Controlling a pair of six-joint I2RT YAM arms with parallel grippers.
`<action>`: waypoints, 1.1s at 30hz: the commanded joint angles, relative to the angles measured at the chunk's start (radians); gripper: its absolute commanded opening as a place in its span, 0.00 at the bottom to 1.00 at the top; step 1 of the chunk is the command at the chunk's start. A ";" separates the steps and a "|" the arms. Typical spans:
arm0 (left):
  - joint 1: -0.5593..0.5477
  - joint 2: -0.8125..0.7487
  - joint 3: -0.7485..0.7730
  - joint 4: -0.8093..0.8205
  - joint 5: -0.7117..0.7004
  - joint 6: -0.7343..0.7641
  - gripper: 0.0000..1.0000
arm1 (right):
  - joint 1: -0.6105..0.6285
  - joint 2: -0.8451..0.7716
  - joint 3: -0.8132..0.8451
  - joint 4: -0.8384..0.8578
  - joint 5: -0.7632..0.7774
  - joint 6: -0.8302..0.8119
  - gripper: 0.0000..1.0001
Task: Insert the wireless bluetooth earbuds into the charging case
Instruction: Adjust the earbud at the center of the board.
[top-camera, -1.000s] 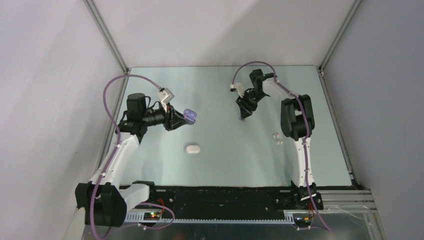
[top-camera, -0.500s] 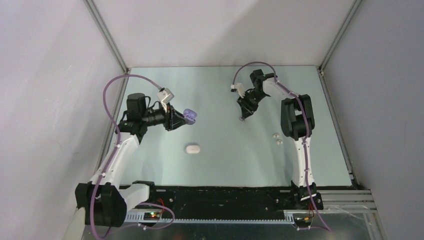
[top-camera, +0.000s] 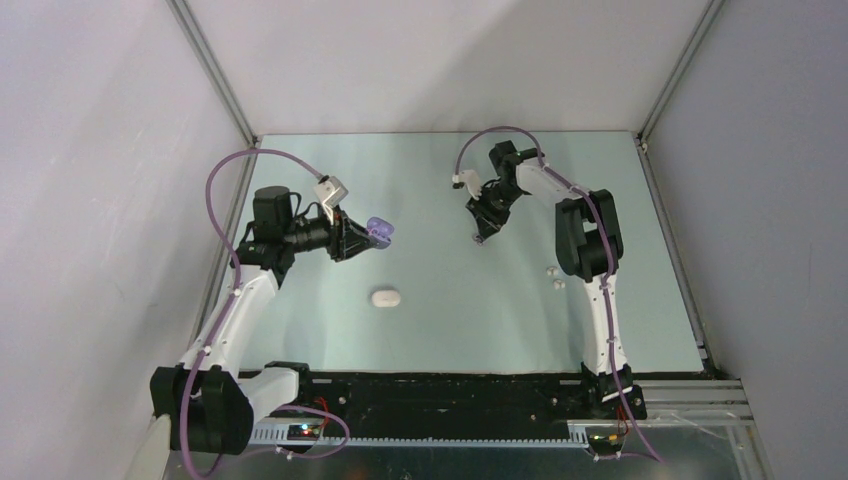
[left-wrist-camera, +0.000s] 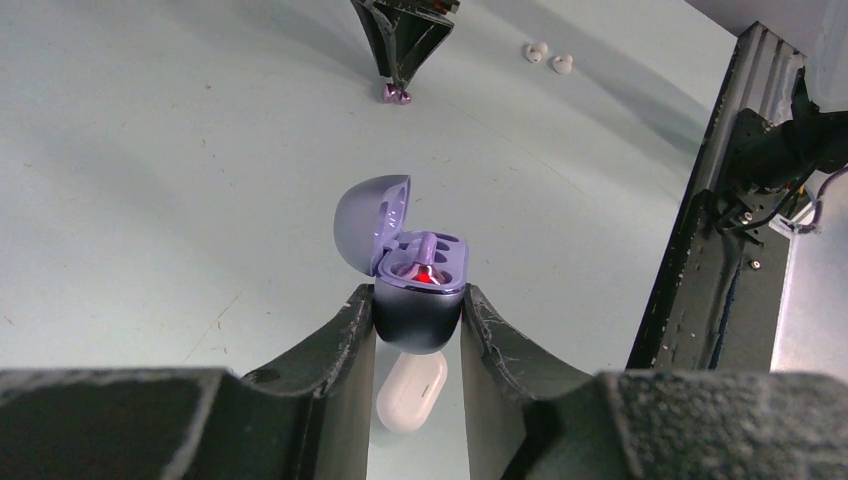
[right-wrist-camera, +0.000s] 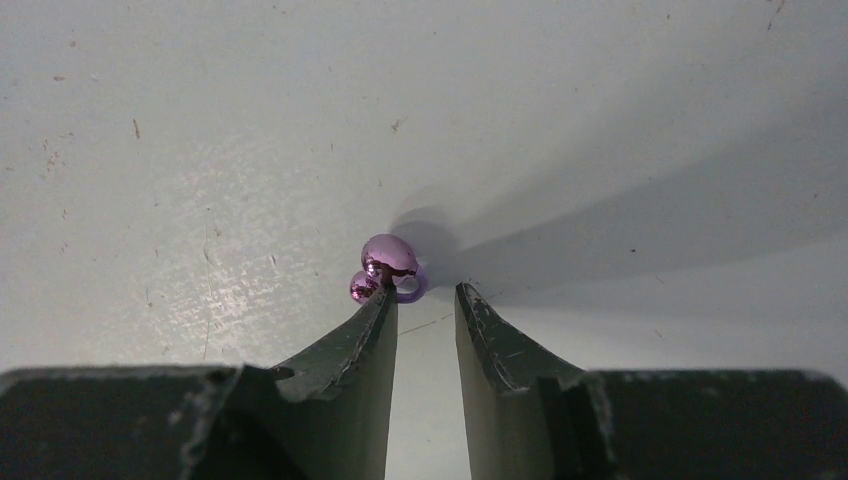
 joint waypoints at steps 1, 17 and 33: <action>0.007 -0.026 0.001 0.058 -0.003 0.002 0.00 | 0.017 0.004 0.021 0.012 0.011 0.018 0.33; 0.007 -0.037 -0.016 0.069 -0.003 -0.003 0.00 | 0.019 0.000 0.087 -0.023 -0.079 0.144 0.34; 0.007 -0.034 -0.012 0.071 -0.002 -0.003 0.00 | 0.051 0.069 0.147 -0.081 0.001 0.198 0.41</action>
